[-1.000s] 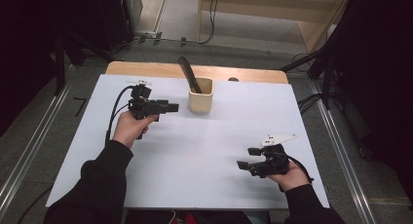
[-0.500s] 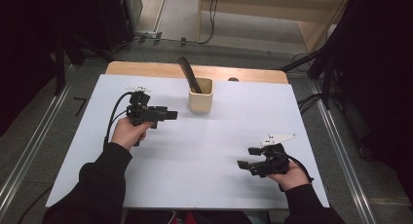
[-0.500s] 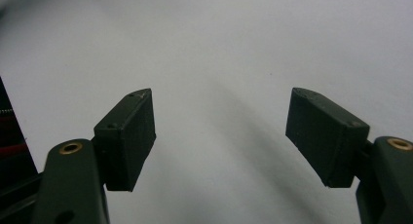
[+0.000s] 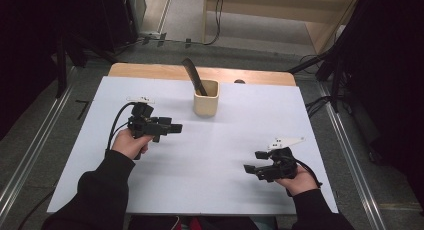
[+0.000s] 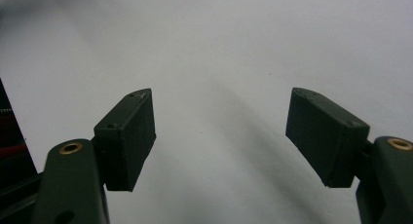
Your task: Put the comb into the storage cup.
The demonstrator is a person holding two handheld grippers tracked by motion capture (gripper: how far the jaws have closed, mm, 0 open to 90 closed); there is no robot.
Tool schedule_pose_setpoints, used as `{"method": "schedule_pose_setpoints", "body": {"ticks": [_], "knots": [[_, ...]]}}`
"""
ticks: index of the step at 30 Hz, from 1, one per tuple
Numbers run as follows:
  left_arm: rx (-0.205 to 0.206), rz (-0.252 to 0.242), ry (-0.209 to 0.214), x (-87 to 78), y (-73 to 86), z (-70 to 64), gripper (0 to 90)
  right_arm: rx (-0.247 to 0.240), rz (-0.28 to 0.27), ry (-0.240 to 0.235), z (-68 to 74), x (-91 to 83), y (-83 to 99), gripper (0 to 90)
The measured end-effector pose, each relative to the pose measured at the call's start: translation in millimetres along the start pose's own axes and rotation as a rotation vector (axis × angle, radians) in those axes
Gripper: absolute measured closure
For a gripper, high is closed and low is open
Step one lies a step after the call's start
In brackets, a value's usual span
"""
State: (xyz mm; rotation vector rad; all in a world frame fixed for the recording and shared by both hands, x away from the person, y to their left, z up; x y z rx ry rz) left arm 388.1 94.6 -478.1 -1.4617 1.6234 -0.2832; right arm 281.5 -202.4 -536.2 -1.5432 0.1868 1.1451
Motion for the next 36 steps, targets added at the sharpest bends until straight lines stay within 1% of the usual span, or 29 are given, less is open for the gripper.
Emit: {"method": "schedule_pose_setpoints", "body": {"ticks": [4,7,12,14,22,24,36], "knots": [[0.006,0.007,0.0,-1.1,5.9,-3.2,28.8,-0.001,0.0,0.001,-0.3,0.2,0.1,24.7],[0.005,0.013,0.008,-1.7,10.1,-5.4,28.7,-0.004,0.0,0.0,-0.7,0.2,0.2,24.8],[0.023,0.028,0.016,-1.0,16.2,-10.9,28.7,-0.002,0.0,0.0,-1.3,0.2,0.3,24.8],[0.027,0.033,0.015,-0.7,19.1,-12.6,28.8,0.006,0.002,0.002,-1.3,0.2,0.2,24.8],[0.037,0.076,0.0,-1.5,35.0,-13.8,28.7,0.008,0.001,0.003,-1.5,0.1,0.1,24.8],[0.043,0.083,0.004,-2.1,38.4,-15.1,28.8,0.007,-0.001,0.004,-1.8,0.2,0.0,24.8],[0.066,0.115,-0.006,-7.7,55.6,-18.9,28.8,0.004,0.002,0.007,-2.7,0.1,0.4,24.7]]}}
Point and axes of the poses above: each handheld gripper's, and its own axes: x roughly forward along the jaws, y roughly out of its underside, z roughly to its left, the point moved 8 cm from there along x, roughly forward along the jaws, and after that the axes turned 12 degrees about y, right-handed, at the moved point
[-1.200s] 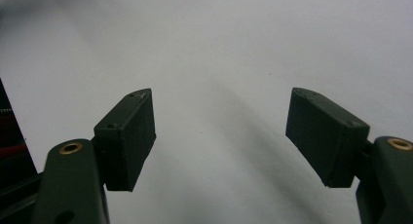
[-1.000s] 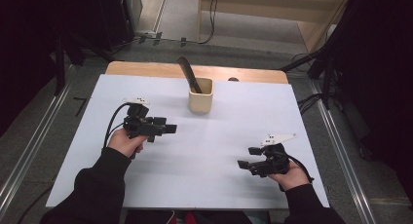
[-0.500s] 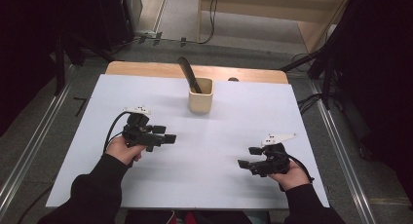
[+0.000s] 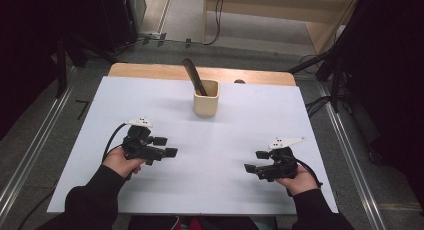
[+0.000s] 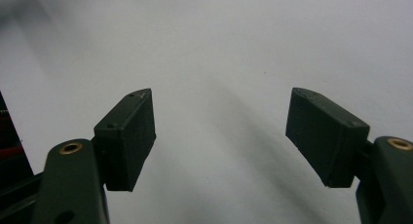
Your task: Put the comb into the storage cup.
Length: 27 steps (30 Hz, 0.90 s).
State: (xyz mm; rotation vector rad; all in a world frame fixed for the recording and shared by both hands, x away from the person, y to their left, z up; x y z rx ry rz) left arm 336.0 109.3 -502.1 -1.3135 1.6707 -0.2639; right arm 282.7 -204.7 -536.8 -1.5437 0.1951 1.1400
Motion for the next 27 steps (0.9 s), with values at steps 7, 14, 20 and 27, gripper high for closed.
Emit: {"method": "schedule_pose_setpoints", "body": {"ticks": [7,14,20,27], "knots": [[-0.004,0.015,-0.001,-3.4,9.1,-2.0,28.8,0.001,0.002,0.0,-0.4,0.2,0.1,24.7],[0.009,0.028,-0.011,-6.3,16.4,-3.4,28.8,-0.001,0.004,0.001,-0.6,0.5,0.4,24.7],[0.017,0.036,-0.012,-10.0,23.1,-6.3,28.8,0.005,0.005,0.005,-1.3,0.6,0.5,24.8],[0.02,0.044,-0.023,-15.4,30.7,-7.6,28.8,0.012,0.009,0.012,-2.4,0.9,0.9,24.8]]}}
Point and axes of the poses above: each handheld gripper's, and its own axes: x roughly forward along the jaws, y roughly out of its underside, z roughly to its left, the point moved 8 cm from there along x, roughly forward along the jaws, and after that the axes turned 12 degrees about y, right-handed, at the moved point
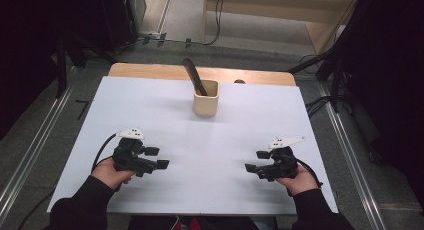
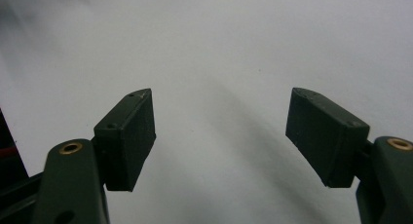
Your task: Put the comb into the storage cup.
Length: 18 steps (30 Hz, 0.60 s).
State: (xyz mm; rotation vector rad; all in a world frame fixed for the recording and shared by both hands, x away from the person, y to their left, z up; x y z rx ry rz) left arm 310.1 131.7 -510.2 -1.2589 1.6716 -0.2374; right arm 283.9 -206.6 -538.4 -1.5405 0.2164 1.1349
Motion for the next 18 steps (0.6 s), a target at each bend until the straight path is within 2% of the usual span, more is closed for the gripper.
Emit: {"method": "schedule_pose_setpoints", "body": {"ticks": [13,18], "knots": [[-0.01,0.008,-0.022,-7.8,11.2,1.7,28.7,0.004,0.003,0.001,-0.3,0.1,0.3,24.8],[-0.012,-0.002,-0.031,-11.7,13.3,2.3,28.8,-0.003,0.002,0.0,-0.8,0.5,0.5,24.7]]}}
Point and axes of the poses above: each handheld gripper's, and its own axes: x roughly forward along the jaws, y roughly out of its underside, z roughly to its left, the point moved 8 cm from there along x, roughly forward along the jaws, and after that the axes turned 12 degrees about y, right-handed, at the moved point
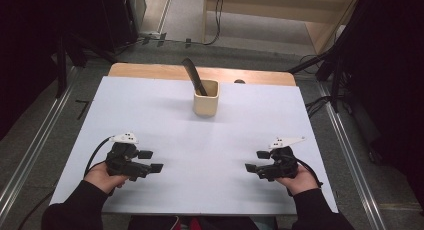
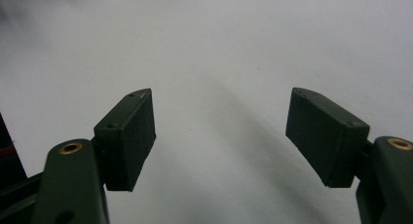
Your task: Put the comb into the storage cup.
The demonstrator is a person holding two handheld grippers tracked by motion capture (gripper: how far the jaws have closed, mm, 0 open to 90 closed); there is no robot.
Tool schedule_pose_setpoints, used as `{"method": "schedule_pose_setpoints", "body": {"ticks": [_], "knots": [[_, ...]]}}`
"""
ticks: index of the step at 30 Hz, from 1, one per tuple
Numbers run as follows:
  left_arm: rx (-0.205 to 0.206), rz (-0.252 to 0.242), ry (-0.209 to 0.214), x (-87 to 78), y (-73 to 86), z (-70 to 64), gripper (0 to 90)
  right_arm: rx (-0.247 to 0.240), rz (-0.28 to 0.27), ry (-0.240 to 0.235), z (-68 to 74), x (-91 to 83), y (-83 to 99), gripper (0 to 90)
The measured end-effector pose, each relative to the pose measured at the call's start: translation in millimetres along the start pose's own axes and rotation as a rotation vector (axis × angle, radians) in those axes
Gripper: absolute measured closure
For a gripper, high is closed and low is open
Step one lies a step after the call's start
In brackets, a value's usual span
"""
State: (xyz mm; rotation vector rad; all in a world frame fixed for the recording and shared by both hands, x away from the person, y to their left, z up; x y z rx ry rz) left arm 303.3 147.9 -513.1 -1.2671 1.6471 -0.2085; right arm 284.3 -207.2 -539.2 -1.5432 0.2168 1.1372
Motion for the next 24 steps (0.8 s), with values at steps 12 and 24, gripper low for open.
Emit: {"method": "schedule_pose_setpoints", "body": {"ticks": [12,24], "knots": [[-0.002,0.011,-0.003,0.8,2.0,2.0,28.8,-0.004,0.005,0.0,0.4,0.6,0.4,24.8],[-0.007,0.013,-0.001,2.1,2.7,2.2,28.8,-0.007,0.01,-0.001,1.4,1.6,1.2,24.7]]}}
Point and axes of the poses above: each handheld gripper's, and its own axes: x roughly forward along the jaws, y roughly out of its underside, z roughly to its left, the point moved 8 cm from there along x, roughly forward along the jaws, and after that the axes turned 12 degrees about y, right-handed, at the moved point
